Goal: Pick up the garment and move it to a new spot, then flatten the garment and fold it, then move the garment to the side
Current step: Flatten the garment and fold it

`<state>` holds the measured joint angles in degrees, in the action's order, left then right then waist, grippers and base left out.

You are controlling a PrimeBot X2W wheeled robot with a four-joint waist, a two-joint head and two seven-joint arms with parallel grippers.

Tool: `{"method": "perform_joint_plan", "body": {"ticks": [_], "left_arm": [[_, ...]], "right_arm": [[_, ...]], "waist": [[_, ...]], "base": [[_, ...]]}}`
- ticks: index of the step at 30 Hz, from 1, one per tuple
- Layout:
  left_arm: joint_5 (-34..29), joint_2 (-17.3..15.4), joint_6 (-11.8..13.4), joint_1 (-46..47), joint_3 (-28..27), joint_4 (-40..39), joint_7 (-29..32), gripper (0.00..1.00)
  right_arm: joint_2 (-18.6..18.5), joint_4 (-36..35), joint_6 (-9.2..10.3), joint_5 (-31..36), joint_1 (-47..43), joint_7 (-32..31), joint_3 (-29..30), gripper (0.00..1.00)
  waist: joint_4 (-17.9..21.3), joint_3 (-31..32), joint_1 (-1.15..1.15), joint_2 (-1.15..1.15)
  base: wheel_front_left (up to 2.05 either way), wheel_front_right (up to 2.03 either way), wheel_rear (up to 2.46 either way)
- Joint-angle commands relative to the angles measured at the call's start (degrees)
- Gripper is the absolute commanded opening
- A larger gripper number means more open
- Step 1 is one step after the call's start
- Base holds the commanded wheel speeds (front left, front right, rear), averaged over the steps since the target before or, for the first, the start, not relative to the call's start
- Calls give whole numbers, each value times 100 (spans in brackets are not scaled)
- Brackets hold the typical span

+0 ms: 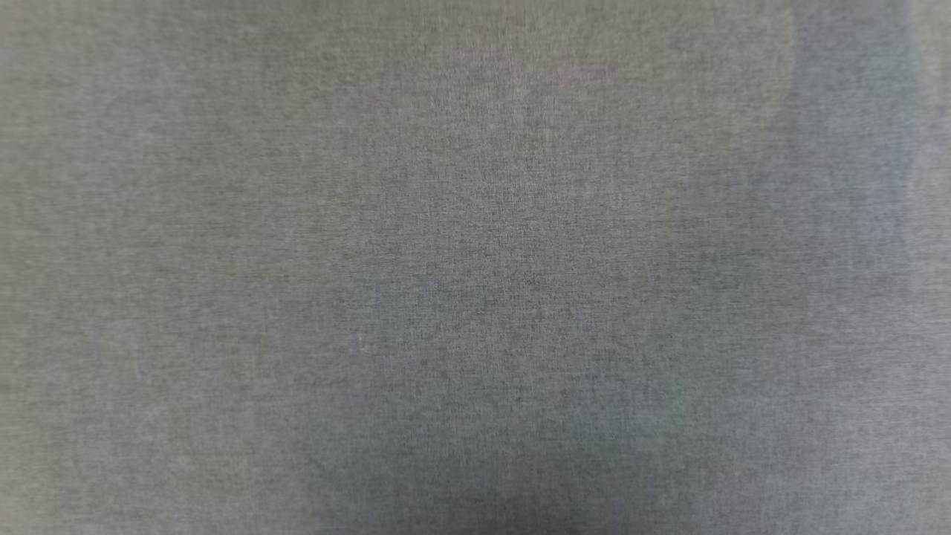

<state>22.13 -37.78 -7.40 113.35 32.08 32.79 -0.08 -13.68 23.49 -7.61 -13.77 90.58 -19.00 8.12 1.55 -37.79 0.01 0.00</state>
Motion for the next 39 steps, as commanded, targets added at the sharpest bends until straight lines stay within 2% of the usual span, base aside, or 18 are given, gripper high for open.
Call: {"method": "perform_joint_plan", "body": {"ticks": [1,7,13,19,25,33,39], "left_arm": [[-98,-26,7,154,45,213,-117,0],[-22,217,-2,6,216,877,-953,0],[408,632,-5,-1000,199,1122,-1415,0],[595,1019,29,-2343,166,844,-1487,0],[668,1221,179,-3917,-84,323,-1490,0],[917,1419,322,-5958,-406,-26,-1491,0],[1048,1441,322,-7240,-489,-137,-1491,0]], "right_arm": [[-53,205,12,86,82,149,-23,0],[120,801,12,152,87,777,-208,0],[188,1050,12,-100,-518,1223,-639,0],[160,1198,12,-419,-1342,1505,-872,0],[123,1216,12,-796,-2304,1637,-1148,0],[-18,1196,12,-1322,-3713,1768,-1456,0],[-184,1382,12,-1815,-4606,1747,-1537,0]], "waist": [[54,-374,-1,0],[-56,-474,-1,0],[-214,-393,-1,0],[-323,-51,-1,0],[-384,541,-1,0],[-463,1421,-1,0],[-581,1962,-1,0]], "base": [[0,0,0],[0,0,0],[0,0,0],[0,0,0],[0,0,0],[0,0,0],[0,0,0]]}}
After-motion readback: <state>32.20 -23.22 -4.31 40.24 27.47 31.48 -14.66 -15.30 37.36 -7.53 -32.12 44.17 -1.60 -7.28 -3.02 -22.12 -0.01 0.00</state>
